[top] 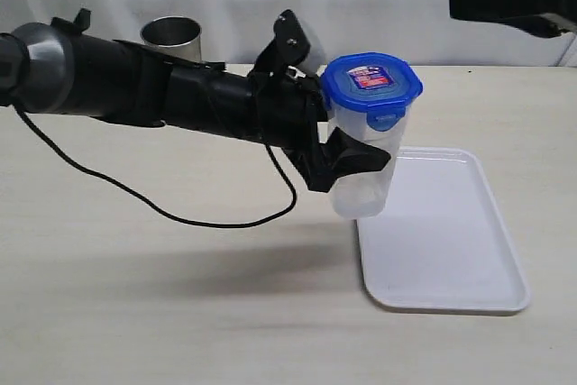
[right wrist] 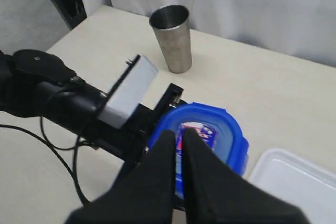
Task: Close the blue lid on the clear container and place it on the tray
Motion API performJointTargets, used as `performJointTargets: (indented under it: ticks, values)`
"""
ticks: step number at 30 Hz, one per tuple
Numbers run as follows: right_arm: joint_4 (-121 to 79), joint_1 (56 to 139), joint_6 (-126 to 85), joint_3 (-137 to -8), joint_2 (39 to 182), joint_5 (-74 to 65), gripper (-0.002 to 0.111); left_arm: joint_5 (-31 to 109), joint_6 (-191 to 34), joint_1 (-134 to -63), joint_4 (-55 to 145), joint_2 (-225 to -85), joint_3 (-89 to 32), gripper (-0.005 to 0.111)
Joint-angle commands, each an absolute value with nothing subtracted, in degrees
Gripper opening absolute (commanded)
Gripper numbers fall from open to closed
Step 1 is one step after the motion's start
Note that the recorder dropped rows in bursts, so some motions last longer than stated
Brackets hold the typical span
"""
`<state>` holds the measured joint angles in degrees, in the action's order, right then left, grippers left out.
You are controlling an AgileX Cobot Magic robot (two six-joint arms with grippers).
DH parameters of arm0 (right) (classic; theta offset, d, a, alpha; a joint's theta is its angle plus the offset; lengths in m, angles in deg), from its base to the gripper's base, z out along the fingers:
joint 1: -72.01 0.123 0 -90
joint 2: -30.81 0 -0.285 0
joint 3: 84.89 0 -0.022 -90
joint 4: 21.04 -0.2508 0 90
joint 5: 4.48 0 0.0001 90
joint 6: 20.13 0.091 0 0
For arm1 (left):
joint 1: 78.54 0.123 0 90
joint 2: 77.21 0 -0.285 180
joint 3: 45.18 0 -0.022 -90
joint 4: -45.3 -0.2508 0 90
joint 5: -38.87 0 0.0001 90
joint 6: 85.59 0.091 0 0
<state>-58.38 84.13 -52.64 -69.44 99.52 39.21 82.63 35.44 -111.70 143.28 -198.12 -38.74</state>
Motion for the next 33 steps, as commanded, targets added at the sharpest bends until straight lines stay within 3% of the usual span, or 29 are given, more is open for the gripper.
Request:
performJointTargets:
  ticks: [1, 8, 17, 25, 33]
  values:
    - [-58.5, 84.19, -53.95, -69.36, 95.37, 38.43, 0.005, 71.38, 37.1, -116.34, 145.25, -200.18, -43.82, 0.0]
    - [-58.5, 84.19, -53.95, -68.98, 91.92, 38.43, 0.005, 68.06, 37.1, -121.16, 142.91, -207.25, -54.03, 0.0]
    - [-58.33, 84.19, -53.95, -68.95, 91.71, 38.43, 0.005, 50.14, 37.1, -127.14, 120.01, -215.29, -64.99, 0.0]
    - [-57.47, 84.19, -53.8, -68.95, 91.71, 38.43, 0.005, 31.3, 37.1, -131.54, 89.53, -216.09, -65.73, 0.0]
    - [-57.48, 84.19, -53.8, -68.95, 91.71, 38.55, 0.005, 23.42, 37.1, -132.72, 69.64, -216.09, -65.73, 0.0]
